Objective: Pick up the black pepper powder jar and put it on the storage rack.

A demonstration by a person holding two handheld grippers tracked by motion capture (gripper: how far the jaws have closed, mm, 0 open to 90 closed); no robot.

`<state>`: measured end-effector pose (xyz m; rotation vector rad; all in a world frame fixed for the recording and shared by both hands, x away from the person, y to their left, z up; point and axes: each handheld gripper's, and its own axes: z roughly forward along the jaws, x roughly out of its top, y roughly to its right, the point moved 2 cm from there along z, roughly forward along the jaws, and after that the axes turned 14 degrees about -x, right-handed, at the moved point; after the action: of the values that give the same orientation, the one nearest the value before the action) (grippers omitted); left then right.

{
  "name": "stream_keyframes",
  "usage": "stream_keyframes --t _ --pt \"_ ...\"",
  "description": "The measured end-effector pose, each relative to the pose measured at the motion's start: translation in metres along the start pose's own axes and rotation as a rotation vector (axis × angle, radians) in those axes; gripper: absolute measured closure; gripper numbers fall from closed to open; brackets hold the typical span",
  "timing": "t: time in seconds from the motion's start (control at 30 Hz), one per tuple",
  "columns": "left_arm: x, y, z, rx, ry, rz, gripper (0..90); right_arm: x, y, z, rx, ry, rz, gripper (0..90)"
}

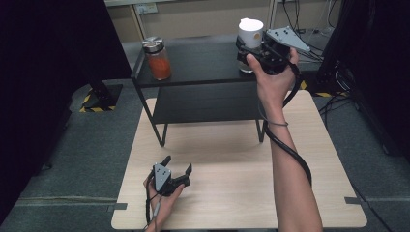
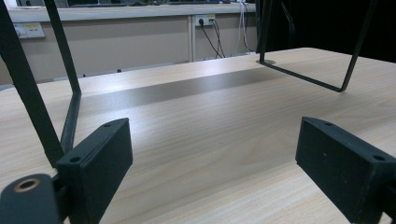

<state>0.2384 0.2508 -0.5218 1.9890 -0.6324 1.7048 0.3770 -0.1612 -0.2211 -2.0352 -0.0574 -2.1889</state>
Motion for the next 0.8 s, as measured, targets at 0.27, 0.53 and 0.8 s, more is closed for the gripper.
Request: stream_keyframes --t 0.27,0.53,0.8 --pt "0.000 0.000 0.000 0.000 -0.002 0.005 10.4 -0.006 0.005 -0.013 0.016 0.008 0.007 13.5" --pt "0.000 0.001 0.000 0.001 -0.002 0.005 10.4 -0.015 0.008 -0.026 0.042 0.016 0.010 13.2" --pt "0.000 0.001 0.000 0.001 -0.002 0.004 10.4 -0.022 0.008 -0.037 0.064 0.027 -0.003 13.0"
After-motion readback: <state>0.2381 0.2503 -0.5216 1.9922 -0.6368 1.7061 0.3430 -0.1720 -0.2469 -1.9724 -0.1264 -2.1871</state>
